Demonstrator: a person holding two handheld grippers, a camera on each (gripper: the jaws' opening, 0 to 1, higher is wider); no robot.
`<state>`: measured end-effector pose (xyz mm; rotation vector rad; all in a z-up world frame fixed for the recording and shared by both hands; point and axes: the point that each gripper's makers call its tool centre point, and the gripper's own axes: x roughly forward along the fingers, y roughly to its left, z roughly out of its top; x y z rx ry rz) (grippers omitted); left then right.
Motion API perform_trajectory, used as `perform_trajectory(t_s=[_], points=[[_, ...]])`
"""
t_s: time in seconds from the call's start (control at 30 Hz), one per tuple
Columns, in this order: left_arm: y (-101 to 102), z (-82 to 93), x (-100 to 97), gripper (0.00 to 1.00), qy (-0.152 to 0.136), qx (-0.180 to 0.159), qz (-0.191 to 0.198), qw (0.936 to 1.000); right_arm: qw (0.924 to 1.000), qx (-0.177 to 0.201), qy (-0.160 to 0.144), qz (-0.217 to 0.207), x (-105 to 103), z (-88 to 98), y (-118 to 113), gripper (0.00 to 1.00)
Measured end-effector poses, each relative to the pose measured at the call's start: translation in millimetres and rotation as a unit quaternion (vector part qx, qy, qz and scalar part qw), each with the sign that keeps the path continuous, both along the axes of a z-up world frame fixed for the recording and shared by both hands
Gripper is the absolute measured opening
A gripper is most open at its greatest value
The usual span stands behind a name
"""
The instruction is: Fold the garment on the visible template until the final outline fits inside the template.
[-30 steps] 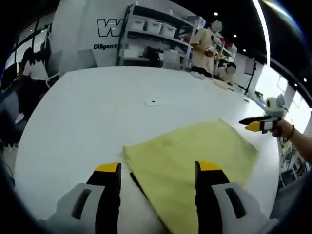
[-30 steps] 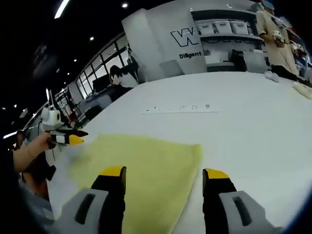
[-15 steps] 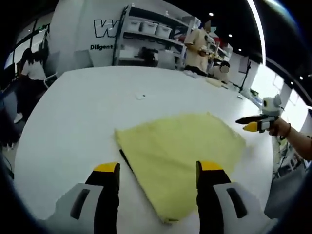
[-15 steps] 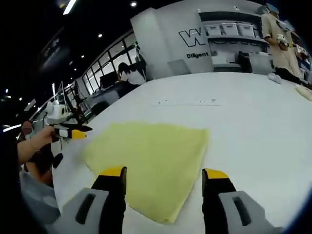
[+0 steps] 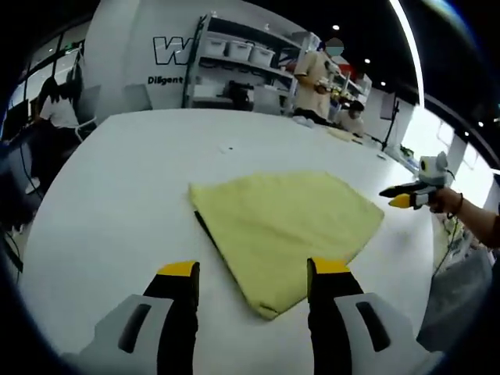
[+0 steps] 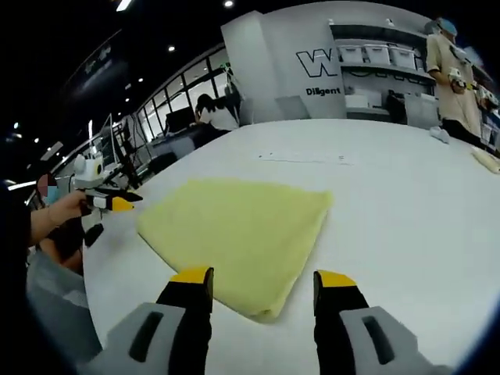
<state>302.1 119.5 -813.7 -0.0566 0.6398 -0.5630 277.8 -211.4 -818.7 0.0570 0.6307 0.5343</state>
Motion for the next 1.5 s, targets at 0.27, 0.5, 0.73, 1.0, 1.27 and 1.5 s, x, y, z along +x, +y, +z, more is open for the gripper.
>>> perform_trajectory(t_s=[0.27,0.5,0.73,1.0,1.27,1.5], points=[[6.5,-10.1,-13.8,0.47,0.004,0.001,0.005,1.0000,0.9994,-0.032,0.008,0.015,-16.3,-18.0,-1.7,0.30],[2.0,-20.2,-24.7,0.38,0.010,-0.002,-0.005,0.9999,0.9986,-0.049,0.017,0.012,-23.5,-33.5,-12.1,0.17],[6.6,-30.6,-24.2,0.33,0.017,0.002,-0.004,0.9999,0.9992,-0.033,0.021,-0.005,-22.6,-40.3,-15.1,0.06],[3.0,-38.2,-26.4,0.27,0.029,-0.011,-0.001,0.9995,0.9995,-0.016,0.025,-0.011,-21.3,-44.2,-8.8,0.04],[-2.1,-39.8,-25.6,0.12,0.030,-0.017,-0.010,0.9993,0.9994,-0.019,0.027,-0.007,-19.1,-45.5,-4.9,0.00],[-4.6,-43.2,-27.1,0.01,0.033,-0.019,-0.019,0.9991,0.9994,-0.019,0.027,-0.005,-19.0,-46.1,-3.1,0.00]])
